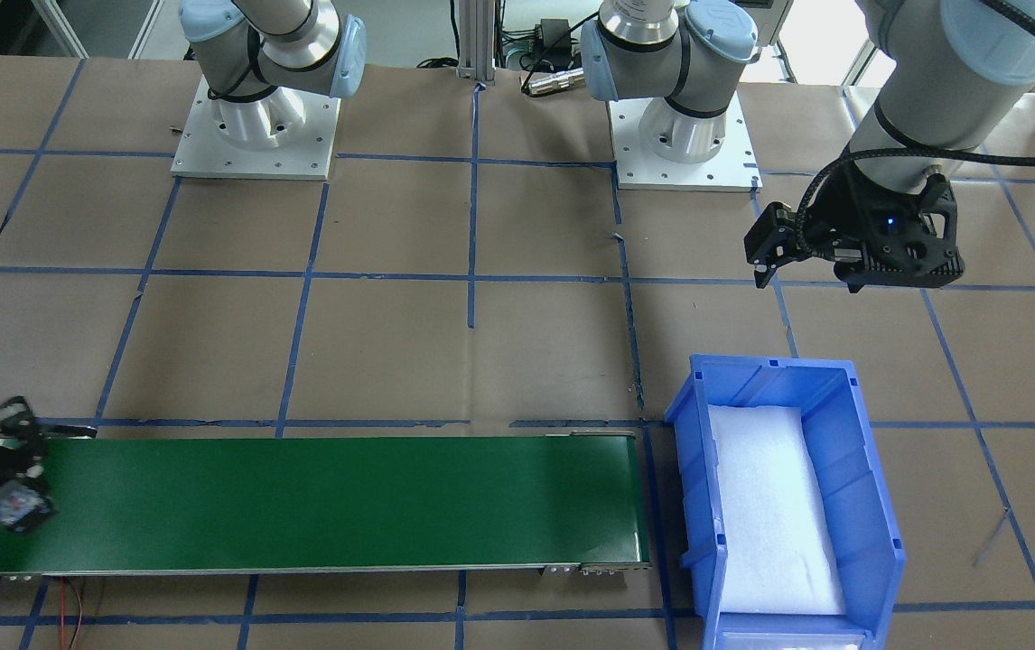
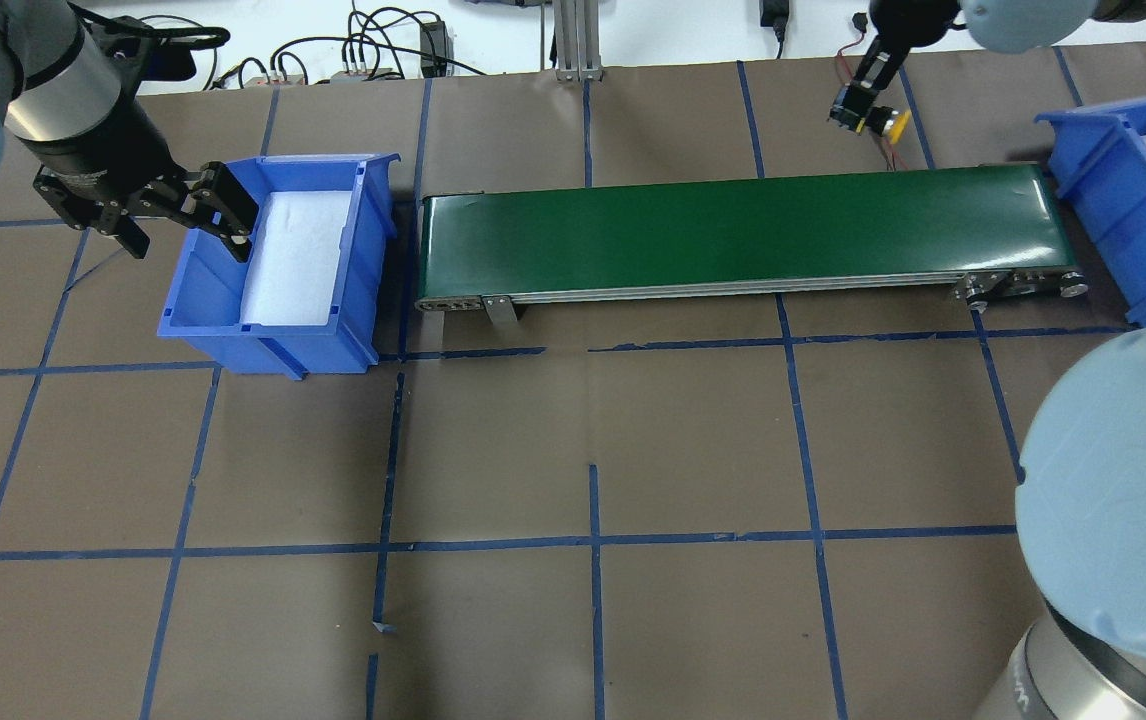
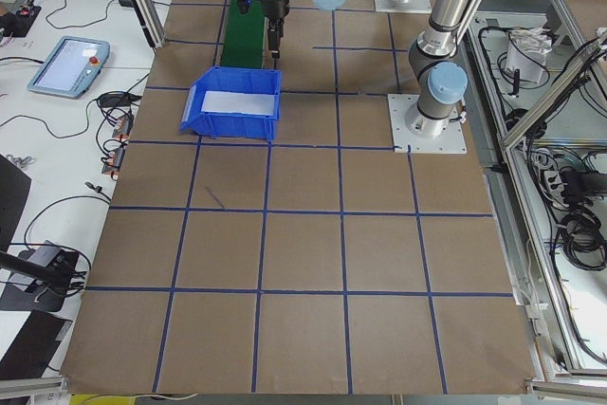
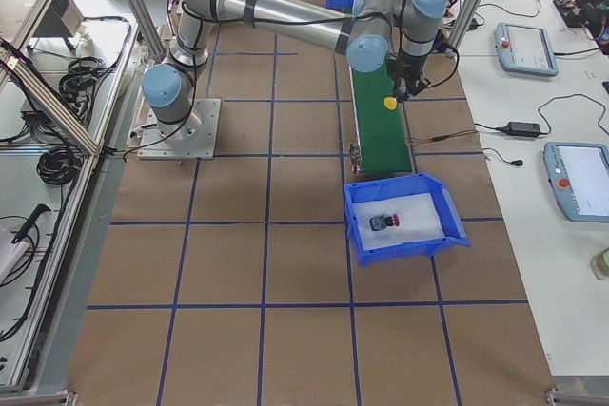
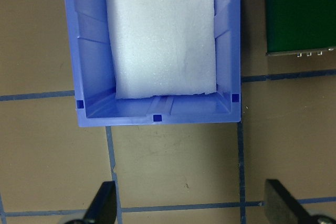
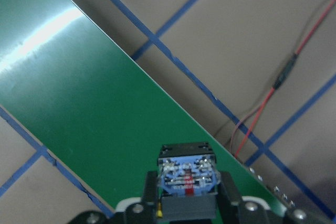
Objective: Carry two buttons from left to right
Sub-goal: 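Carry the yellow-capped button into the far blue bin with the right gripper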
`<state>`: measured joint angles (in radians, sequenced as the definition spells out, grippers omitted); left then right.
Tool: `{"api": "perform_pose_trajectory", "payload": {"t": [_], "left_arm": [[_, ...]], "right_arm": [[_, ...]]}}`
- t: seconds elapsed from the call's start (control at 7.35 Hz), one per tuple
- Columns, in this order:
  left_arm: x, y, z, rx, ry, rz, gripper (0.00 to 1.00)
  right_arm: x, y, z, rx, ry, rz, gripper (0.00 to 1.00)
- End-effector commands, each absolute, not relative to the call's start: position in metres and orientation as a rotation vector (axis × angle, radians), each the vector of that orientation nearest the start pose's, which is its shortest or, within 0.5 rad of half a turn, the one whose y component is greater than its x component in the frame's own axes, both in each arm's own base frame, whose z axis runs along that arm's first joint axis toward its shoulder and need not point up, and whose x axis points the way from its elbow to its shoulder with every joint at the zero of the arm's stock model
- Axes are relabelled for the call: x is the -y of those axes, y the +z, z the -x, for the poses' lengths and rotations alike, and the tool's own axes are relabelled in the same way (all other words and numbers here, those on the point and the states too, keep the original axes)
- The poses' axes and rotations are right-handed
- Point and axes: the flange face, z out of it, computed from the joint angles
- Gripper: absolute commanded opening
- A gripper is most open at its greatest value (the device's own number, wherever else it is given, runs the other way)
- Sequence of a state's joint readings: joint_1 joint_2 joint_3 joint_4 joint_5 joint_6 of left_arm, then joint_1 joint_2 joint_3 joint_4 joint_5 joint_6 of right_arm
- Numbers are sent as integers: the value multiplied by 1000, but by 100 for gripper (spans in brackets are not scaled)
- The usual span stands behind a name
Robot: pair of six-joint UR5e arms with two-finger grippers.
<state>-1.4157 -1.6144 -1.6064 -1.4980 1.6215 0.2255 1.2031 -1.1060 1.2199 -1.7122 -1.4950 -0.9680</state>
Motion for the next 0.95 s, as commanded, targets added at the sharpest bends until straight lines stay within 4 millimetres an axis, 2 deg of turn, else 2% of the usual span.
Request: {"api": "perform_pose_trajectory", "payload": {"t": [0.0, 0.14, 0.27, 0.54, 0.82], "left_arm": [[522, 457, 49, -3090, 19, -112, 100], [522, 457, 49, -3089, 20, -112, 100], [523, 455, 48, -3091, 24, -109, 100], [522, 455, 48, -3090, 27, -109, 100], [523, 455, 48, -3091, 24, -109, 100]], "right_arm": [[651, 385, 257, -3015, -64, 592, 5], [649, 369, 287, -3015, -58, 555, 6], [647, 365, 311, -3024, -62, 516, 6], [659, 382, 328, -3061, -115, 511, 6], [690, 359, 351, -3066, -126, 517, 6]]}}
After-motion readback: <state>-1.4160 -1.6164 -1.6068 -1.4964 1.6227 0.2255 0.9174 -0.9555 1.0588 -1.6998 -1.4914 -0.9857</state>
